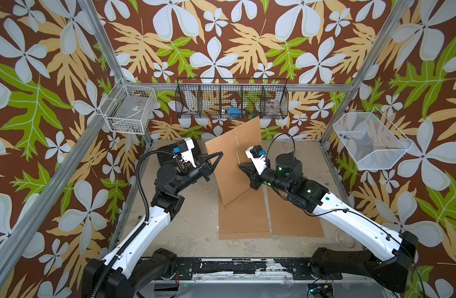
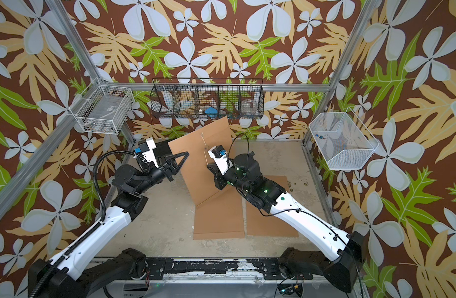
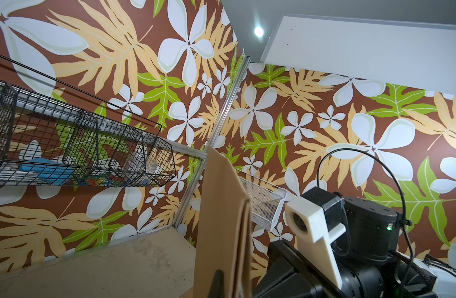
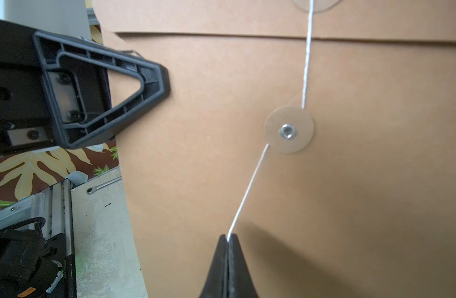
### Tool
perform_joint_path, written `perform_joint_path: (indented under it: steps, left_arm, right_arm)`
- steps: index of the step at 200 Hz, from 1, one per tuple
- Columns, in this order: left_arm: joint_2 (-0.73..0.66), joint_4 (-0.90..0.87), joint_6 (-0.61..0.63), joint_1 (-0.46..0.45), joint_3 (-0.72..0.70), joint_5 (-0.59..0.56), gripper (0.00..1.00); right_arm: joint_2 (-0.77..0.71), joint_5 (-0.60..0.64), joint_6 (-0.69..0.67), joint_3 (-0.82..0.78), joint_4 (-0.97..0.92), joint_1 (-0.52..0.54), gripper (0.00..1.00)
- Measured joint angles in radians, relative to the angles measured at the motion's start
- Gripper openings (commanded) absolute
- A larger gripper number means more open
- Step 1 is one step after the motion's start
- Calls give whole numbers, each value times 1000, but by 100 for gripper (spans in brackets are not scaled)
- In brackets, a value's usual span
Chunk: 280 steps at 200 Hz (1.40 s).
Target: Open the file bag
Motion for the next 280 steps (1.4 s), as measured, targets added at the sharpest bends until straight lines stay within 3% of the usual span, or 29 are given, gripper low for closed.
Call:
perform_joint_path:
  steps: [117, 231, 280]
  left_arm:
    - [-34, -8, 3, 6, -5, -7, 0]
    - [-41, -28, 61, 7, -42, 108, 0]
    - [-27, -37, 82, 7, -51, 128, 0]
  right_arm:
    - [-68, 79, 52, -62, 1, -56, 0]
    - [-15, 102, -7, 104, -38, -74, 0]
    - [7, 45, -12, 149, -51, -75, 0]
